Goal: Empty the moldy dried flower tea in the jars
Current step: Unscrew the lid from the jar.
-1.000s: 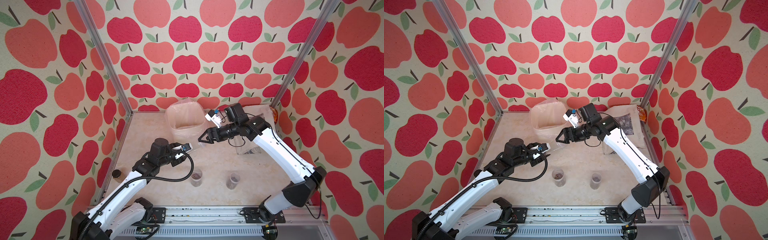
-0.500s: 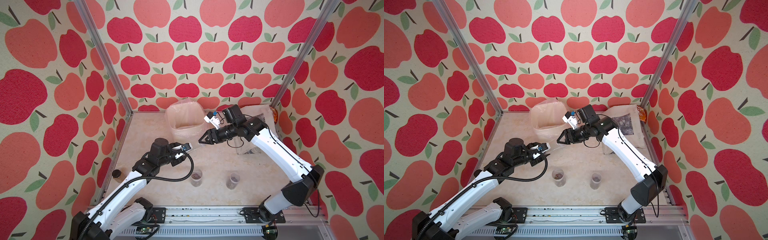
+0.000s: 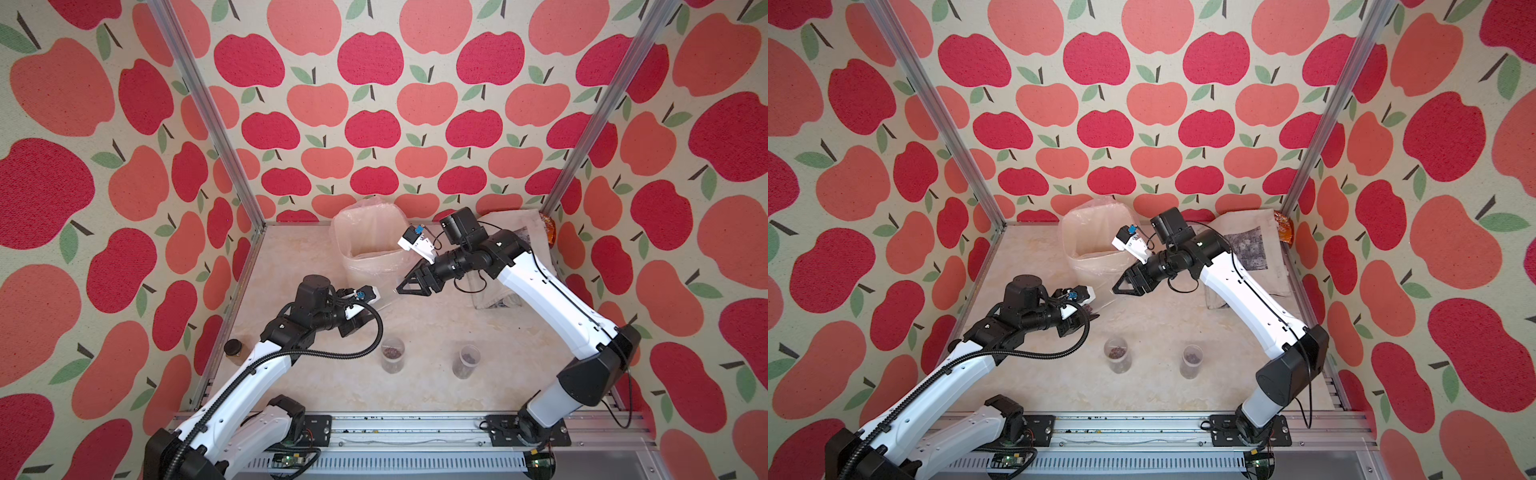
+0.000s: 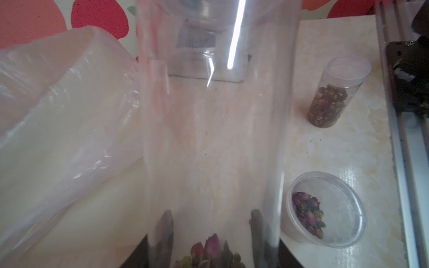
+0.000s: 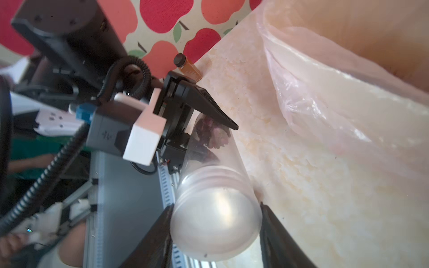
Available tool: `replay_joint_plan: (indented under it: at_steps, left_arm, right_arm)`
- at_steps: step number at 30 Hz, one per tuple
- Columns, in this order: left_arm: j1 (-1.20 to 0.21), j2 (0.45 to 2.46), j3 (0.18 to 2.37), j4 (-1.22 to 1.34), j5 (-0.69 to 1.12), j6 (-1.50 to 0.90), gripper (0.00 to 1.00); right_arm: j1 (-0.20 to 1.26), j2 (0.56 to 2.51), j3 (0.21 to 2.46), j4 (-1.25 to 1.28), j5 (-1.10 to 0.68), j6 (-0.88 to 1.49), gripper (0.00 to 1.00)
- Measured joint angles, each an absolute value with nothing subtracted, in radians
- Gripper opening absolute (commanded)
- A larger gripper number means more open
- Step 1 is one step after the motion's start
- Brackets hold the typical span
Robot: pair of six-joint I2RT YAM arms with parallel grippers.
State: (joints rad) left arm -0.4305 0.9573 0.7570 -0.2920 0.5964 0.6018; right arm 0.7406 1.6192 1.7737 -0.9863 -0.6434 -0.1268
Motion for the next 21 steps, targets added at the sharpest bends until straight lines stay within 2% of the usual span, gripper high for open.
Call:
replay_joint_plan:
  at_steps: [4, 8, 11, 12, 16, 21]
  left_arm:
    - [-0.382, 0.957, 0.767, -0.342, 0.764, 0.572, 0.11]
    - [-0.36, 0.957, 0.775, -0.363, 0.823, 0.554, 0.11]
    - [-0.359, 0.96, 0.775, -0.376, 0.83, 0.548, 0.11]
    - [-0.359, 0.963, 0.775, -0.377, 0.831, 0.548, 0.11]
    - [-0.36, 0.961, 0.78, -0.358, 0.842, 0.54, 0.11]
    - [-0.36, 0.951, 0.781, -0.336, 0.806, 0.541, 0.12]
  right_arm:
    - [0.781, 1.649, 1.885, -1.089, -0.593, -0.382, 0.38]
    - [0.792, 1.707, 1.999, -1.18, -0.584, -0.51, 0.41]
    - [0.795, 1.728, 2.027, -1.215, -0.582, -0.561, 0.54]
    - [0.796, 1.732, 2.031, -1.222, -0.58, -0.571, 0.67]
    - [0.797, 1.74, 2.035, -1.226, -0.55, -0.557, 0.95]
    - [0.773, 1.677, 1.977, -1.102, -0.542, -0.377, 0.97]
